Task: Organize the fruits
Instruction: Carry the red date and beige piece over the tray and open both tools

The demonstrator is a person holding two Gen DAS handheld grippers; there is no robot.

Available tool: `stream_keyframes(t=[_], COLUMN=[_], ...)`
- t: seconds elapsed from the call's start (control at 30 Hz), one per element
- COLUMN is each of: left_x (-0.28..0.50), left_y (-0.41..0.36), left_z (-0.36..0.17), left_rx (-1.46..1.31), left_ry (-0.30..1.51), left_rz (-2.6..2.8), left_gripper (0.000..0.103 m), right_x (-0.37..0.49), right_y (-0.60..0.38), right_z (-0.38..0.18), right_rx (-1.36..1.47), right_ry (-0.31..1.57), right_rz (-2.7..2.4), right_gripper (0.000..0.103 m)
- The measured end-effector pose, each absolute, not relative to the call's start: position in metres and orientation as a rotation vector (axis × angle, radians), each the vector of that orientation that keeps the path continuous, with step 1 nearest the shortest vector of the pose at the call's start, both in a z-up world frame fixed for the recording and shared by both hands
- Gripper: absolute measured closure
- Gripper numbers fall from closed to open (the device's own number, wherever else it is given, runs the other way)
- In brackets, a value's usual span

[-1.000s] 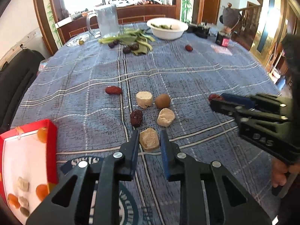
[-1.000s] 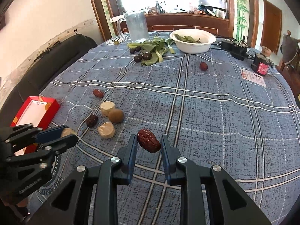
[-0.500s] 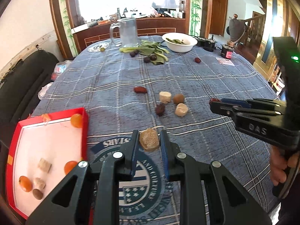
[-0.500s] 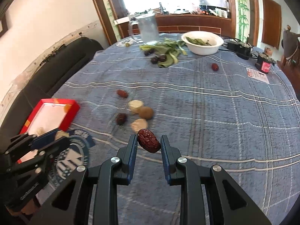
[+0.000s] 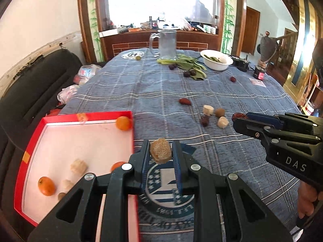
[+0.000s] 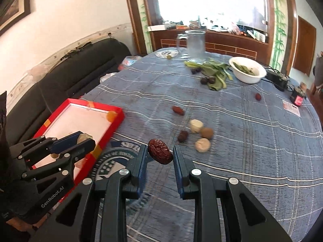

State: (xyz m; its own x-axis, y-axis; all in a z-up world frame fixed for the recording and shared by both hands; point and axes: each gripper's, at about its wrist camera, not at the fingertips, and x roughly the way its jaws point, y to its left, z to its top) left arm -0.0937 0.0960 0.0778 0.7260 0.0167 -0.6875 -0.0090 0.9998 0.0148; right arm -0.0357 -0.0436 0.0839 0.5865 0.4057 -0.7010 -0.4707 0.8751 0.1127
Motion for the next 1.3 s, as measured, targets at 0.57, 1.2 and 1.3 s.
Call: stream_keyframes(t=[0.57, 1.2, 1.3], left_x=[-0.134, -0.149, -0.148], left_y=[0.213, 0.265, 0.264], left_z=[0.070, 0.045, 0.046], left_rx=[-0.065, -0.079, -0.077], left_ry=[0.715, 0.750, 0.752], left_rz=[0.317, 0.464, 0.469], left_gripper=[0.079, 0.079, 0.079], right_x=[-0.057, -0.102, -0.103], right_y=[0.058, 0.125, 0.123], right_z=[0.070, 0.023, 0.018], right_rx=[-0.128, -0.217, -0.220], right_ry=[0.794, 0.939, 0.961], right_rz=[0.712, 0.865, 0.861], right_gripper=[0.079, 0.079, 0.078])
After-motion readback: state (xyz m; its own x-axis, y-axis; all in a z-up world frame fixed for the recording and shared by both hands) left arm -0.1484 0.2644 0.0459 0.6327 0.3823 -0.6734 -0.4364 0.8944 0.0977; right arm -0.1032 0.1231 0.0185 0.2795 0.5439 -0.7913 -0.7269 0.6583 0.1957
